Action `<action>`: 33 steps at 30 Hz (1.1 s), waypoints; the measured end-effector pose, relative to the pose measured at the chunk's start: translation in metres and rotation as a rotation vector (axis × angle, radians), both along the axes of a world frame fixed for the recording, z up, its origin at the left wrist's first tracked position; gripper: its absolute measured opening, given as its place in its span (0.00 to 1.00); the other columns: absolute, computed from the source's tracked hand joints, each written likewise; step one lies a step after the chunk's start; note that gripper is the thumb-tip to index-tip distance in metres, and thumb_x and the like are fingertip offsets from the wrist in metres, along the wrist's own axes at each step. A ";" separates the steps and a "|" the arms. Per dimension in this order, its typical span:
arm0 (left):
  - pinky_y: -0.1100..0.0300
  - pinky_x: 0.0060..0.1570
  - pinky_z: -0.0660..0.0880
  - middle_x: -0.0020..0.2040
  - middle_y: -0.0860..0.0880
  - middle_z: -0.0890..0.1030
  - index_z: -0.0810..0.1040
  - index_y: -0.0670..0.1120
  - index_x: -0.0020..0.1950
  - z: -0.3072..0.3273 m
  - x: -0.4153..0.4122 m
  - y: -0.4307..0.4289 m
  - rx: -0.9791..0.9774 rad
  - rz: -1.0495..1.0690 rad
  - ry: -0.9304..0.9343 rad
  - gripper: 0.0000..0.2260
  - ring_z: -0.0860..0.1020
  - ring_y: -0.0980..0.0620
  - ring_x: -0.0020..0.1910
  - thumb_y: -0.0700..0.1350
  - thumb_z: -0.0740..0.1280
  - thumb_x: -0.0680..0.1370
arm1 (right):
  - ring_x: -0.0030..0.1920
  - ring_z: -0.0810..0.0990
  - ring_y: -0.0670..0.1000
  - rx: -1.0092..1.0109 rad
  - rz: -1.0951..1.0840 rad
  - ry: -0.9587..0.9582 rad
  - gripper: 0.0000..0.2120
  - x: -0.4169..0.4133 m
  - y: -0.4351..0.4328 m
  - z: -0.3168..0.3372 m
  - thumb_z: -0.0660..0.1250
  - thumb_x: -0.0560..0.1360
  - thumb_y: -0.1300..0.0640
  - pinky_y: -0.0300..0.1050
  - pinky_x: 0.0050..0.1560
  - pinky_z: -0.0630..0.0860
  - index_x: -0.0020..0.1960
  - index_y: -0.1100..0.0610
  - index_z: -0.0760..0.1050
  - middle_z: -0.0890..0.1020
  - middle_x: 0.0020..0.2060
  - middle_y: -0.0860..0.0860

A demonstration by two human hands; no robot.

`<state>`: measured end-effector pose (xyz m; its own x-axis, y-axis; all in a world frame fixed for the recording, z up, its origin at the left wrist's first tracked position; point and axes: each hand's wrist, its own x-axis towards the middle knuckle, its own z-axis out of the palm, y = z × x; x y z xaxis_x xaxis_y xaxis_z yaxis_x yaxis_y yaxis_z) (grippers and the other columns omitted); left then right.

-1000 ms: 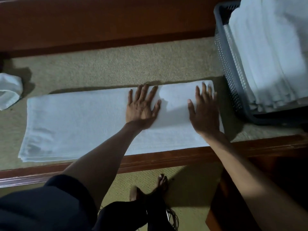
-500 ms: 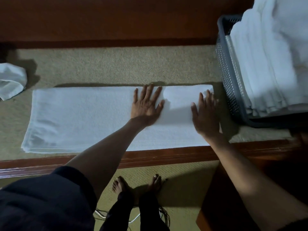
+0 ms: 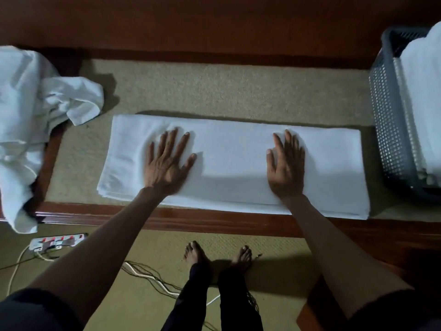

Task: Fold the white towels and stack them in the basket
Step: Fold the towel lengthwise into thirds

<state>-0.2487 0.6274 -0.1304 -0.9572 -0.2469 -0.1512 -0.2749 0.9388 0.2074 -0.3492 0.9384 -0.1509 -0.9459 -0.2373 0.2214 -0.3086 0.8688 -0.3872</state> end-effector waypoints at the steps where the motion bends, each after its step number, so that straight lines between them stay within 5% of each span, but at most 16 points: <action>1: 0.43 0.80 0.42 0.85 0.53 0.44 0.42 0.63 0.83 0.002 0.012 -0.016 -0.009 0.062 -0.001 0.29 0.42 0.51 0.83 0.67 0.47 0.84 | 0.81 0.56 0.58 0.011 -0.003 0.009 0.23 0.000 0.000 -0.001 0.57 0.85 0.50 0.59 0.78 0.55 0.79 0.55 0.65 0.62 0.79 0.57; 10: 0.41 0.79 0.44 0.84 0.45 0.53 0.56 0.49 0.84 0.016 0.017 -0.047 0.119 0.315 0.117 0.29 0.50 0.45 0.83 0.59 0.55 0.85 | 0.75 0.68 0.63 0.090 -0.195 0.032 0.20 -0.008 -0.046 0.011 0.55 0.85 0.49 0.61 0.75 0.63 0.69 0.60 0.74 0.72 0.73 0.61; 15: 0.45 0.81 0.42 0.85 0.47 0.47 0.48 0.54 0.85 0.013 -0.032 -0.056 0.167 -0.113 0.021 0.29 0.45 0.48 0.83 0.61 0.49 0.85 | 0.70 0.75 0.61 0.031 0.049 0.253 0.17 0.005 -0.129 -0.004 0.64 0.83 0.53 0.58 0.68 0.73 0.67 0.62 0.78 0.76 0.69 0.64; 17: 0.45 0.80 0.41 0.85 0.48 0.46 0.45 0.58 0.84 0.005 -0.031 -0.087 0.108 -0.202 -0.037 0.29 0.43 0.51 0.83 0.64 0.46 0.85 | 0.75 0.68 0.62 0.087 0.114 0.180 0.21 0.016 -0.149 -0.010 0.59 0.85 0.51 0.60 0.72 0.68 0.72 0.62 0.74 0.71 0.73 0.64; 21: 0.43 0.80 0.42 0.84 0.53 0.44 0.44 0.60 0.84 -0.002 -0.006 -0.139 0.051 -0.027 -0.042 0.30 0.42 0.54 0.83 0.66 0.48 0.84 | 0.78 0.61 0.62 0.163 0.128 0.069 0.25 0.024 -0.153 -0.009 0.55 0.85 0.48 0.60 0.77 0.59 0.79 0.59 0.65 0.63 0.78 0.62; 26: 0.47 0.81 0.48 0.84 0.50 0.42 0.42 0.57 0.84 -0.004 0.042 -0.133 0.129 0.066 0.034 0.30 0.46 0.46 0.83 0.63 0.49 0.85 | 0.80 0.58 0.60 0.202 0.106 -0.003 0.27 0.028 -0.153 -0.004 0.51 0.85 0.45 0.60 0.78 0.56 0.81 0.56 0.61 0.60 0.80 0.60; 33: 0.45 0.76 0.58 0.82 0.43 0.59 0.51 0.45 0.84 0.007 0.070 -0.130 0.241 0.239 0.065 0.35 0.60 0.41 0.79 0.63 0.54 0.84 | 0.82 0.46 0.58 0.244 -0.005 -0.160 0.33 0.062 -0.175 0.005 0.43 0.84 0.37 0.64 0.80 0.43 0.83 0.54 0.48 0.49 0.82 0.57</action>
